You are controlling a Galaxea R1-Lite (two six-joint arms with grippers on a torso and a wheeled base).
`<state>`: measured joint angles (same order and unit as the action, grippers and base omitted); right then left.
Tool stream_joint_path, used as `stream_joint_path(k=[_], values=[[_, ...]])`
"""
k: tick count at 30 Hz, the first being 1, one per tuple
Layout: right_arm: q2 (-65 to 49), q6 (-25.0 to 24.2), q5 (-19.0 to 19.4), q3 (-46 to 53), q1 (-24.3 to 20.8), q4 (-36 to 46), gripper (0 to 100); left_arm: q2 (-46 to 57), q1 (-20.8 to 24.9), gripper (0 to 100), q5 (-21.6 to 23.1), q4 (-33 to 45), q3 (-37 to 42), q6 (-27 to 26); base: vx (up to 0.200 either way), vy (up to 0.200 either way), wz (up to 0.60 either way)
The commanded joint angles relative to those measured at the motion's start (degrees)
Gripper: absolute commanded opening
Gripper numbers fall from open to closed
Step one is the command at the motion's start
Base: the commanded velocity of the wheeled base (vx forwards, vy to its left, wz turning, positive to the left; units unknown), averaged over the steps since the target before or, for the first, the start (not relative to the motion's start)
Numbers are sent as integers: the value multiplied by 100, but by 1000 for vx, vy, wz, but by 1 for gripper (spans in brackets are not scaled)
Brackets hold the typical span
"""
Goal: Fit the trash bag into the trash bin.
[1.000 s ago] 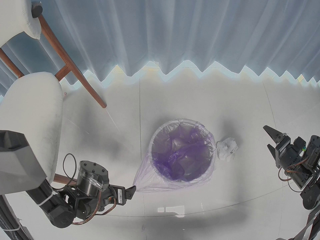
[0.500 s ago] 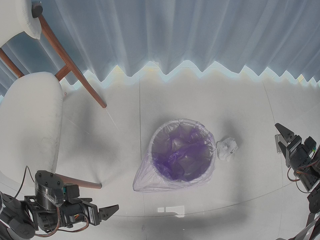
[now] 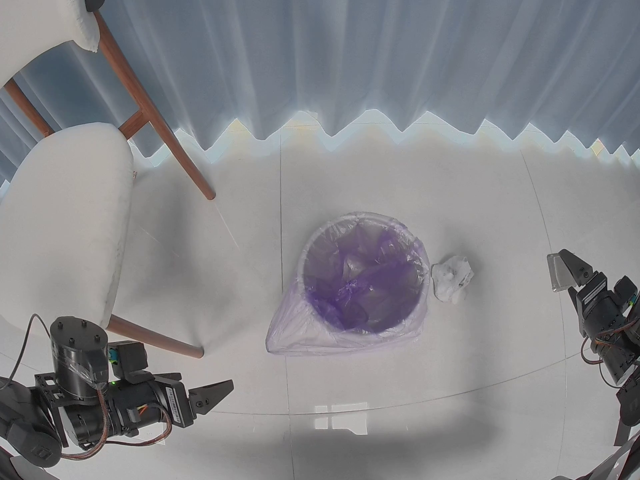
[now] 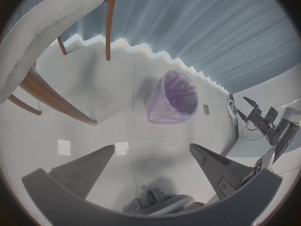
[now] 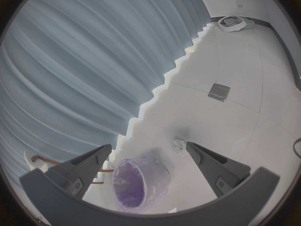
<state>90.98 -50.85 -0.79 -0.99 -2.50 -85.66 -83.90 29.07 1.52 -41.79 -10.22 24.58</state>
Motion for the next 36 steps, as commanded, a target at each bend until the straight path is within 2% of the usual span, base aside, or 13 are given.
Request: stream_joint_path(k=[1,3,6,8,11,12,15,18,23,25,31,36], values=[[-1,207,0,99,-5,-29,100,-461,-130,100,-21,-75,-376,-234,0,0,0],[8,383,9,99,-23,-47,100,-927,-367,100,-38,-224,-692,-612,0,0,0],[8,602,0,99,-58,-65,100,-1296,-350,100,23,-462,-921,-753,0,0,0],[-19,936,-17,99,-58,-258,100,-1762,-200,100,287,-919,-1141,-876,0,0,0],[-36,1007,-17,99,-58,-407,100,-2280,-121,100,753,-1806,-1264,-1254,0,0,0],[-36,1007,-17,99,-58,-407,100,-2298,-113,100,762,-1850,-1264,-1262,0,0,0],[-89,989,-17,99,-66,-407,100,-3010,98,100,762,-2624,-1448,-1588,0,0,0],[-98,910,-35,99,-58,-407,100,-3520,98,100,595,-3098,-1571,-1869,0,0,0],[-247,831,-44,99,-58,-390,100,-4223,72,100,-135,-3705,-1967,-1825,0,0,0],[-256,831,-44,99,-58,-381,100,-4363,28,100,-337,-3854,-2195,-1649,0,0,0],[-247,725,-35,99,-58,-372,100,-4328,-95,100,-565,-3872,-2336,-1359,0,0,0],[-212,637,-35,99,-58,-372,100,-4381,-429,100,-583,-3828,-2406,-1359,0,0,0]])
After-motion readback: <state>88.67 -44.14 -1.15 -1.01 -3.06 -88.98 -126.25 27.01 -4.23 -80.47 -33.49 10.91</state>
